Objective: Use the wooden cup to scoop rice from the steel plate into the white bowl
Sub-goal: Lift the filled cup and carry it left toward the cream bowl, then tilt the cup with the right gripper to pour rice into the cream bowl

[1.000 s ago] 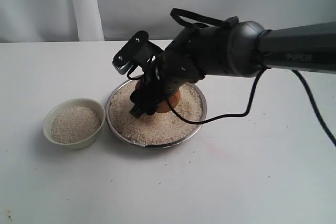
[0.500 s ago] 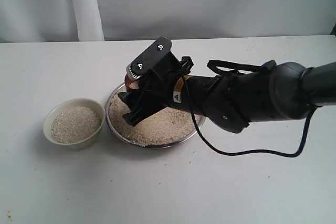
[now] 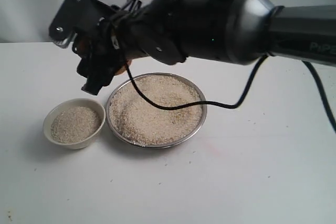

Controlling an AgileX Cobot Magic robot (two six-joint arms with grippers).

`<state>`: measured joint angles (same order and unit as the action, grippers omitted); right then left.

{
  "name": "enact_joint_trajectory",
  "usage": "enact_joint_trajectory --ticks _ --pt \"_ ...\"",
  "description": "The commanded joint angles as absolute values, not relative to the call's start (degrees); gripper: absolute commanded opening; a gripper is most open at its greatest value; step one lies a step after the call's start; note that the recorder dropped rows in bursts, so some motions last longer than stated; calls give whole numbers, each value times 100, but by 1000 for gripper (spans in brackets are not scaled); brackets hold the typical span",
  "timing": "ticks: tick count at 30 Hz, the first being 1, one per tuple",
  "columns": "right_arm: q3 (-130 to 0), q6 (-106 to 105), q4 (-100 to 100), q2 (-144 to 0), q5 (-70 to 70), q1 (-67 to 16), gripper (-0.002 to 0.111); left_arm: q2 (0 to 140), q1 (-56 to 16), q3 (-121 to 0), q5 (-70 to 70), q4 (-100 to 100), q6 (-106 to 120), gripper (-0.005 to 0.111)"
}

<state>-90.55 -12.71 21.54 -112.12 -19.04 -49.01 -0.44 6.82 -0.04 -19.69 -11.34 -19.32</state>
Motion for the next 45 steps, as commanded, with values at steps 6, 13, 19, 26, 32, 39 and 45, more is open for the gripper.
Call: enact_joint_trajectory --ticks 6,13,19,26,32,39,45 --pt "-10719 -1394 3490 -12262 -3249 -5509 0 0 676 0 -1931 -1106 -1945 0" --pt "-11078 -1381 4960 -12900 -3413 -5849 0 0 676 0 -1931 -1106 -1945 0" --pt "-11078 -1270 6084 -13303 -3673 -5939 0 0 676 0 -1931 -1106 -1945 0" --pt "-11078 -988 7152 -13586 -3830 -6001 0 0 676 0 -1931 -1106 -1945 0" --pt "-11078 -786 7764 -13721 -3907 -6001 0 0 676 0 -1931 -1106 -1945 0" --pt "-11078 -718 8376 -13837 -4269 -6057 0 0 676 0 -1931 -1106 -1945 0" --pt "-11068 -703 8578 -13837 -4296 -6178 0 0 676 0 -1931 -1106 -1945 0"
